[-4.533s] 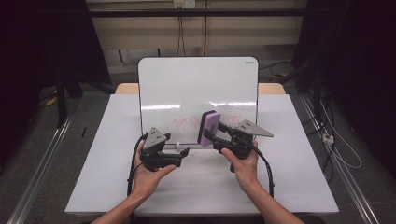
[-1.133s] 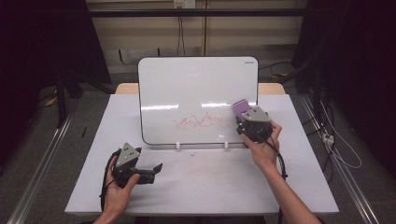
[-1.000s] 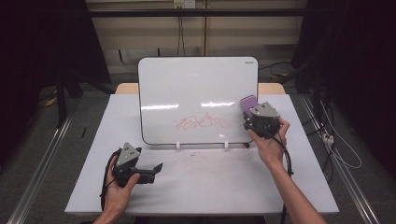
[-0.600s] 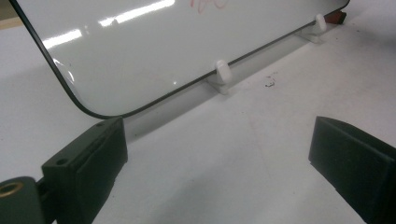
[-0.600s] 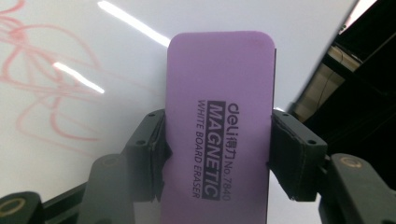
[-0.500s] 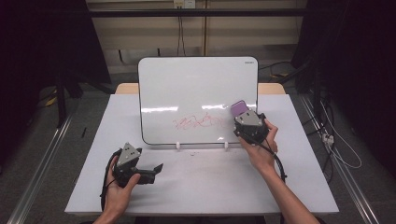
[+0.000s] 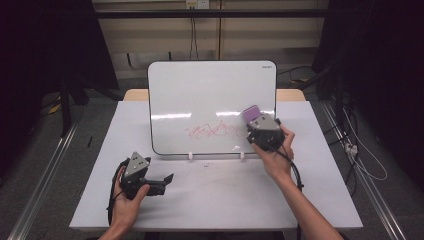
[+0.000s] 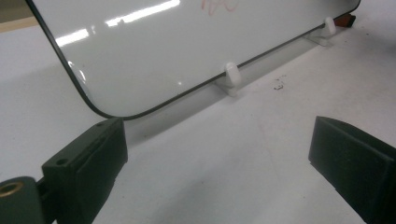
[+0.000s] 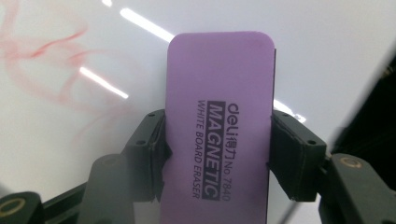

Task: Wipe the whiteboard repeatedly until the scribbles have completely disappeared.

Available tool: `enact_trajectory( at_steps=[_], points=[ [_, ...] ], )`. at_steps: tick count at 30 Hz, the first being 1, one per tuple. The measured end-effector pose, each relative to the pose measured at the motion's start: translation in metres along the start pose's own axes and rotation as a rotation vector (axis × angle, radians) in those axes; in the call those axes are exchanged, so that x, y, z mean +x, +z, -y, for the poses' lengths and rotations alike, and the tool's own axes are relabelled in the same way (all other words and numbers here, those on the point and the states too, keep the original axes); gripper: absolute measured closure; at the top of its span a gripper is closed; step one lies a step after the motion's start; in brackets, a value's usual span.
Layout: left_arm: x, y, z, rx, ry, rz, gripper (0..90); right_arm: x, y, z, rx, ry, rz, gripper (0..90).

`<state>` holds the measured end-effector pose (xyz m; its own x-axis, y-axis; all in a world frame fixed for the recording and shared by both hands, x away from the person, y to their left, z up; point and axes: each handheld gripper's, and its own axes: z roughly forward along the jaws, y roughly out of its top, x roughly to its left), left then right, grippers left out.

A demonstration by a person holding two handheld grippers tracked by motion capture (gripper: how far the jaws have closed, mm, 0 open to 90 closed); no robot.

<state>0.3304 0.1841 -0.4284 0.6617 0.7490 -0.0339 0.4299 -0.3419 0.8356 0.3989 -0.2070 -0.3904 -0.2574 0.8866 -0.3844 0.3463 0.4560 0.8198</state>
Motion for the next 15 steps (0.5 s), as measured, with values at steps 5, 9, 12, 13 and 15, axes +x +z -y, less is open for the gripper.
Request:
enact_trajectory(
  at_steps=[5, 9, 12, 13, 15],
  points=[
    [0.000, 0.000, 0.000, -0.002, -0.008, -0.002, 4.4, -0.018, 0.002, -0.003, -0.001, 0.034, 0.038, 41.7],
    [-0.002, 0.000, 0.000, 0.001, 0.001, 0.001, 4.4, 0.002, 0.001, -0.003, -0.001, -0.036, 0.043, 41.8],
    [-0.002, 0.000, 0.000, 0.002, 0.002, 0.001, 4.4, 0.016, 0.002, -0.003, -0.010, -0.063, 0.037, 41.7],
    [-0.003, 0.000, 0.000, -0.001, 0.002, 0.002, 4.4, 0.019, 0.002, -0.003, -0.011, -0.073, 0.035, 41.8],
    [-0.003, 0.000, 0.000, 0.000, 0.002, 0.002, 4.4, 0.025, 0.001, -0.003, -0.012, -0.074, 0.022, 41.8]
  ],
)
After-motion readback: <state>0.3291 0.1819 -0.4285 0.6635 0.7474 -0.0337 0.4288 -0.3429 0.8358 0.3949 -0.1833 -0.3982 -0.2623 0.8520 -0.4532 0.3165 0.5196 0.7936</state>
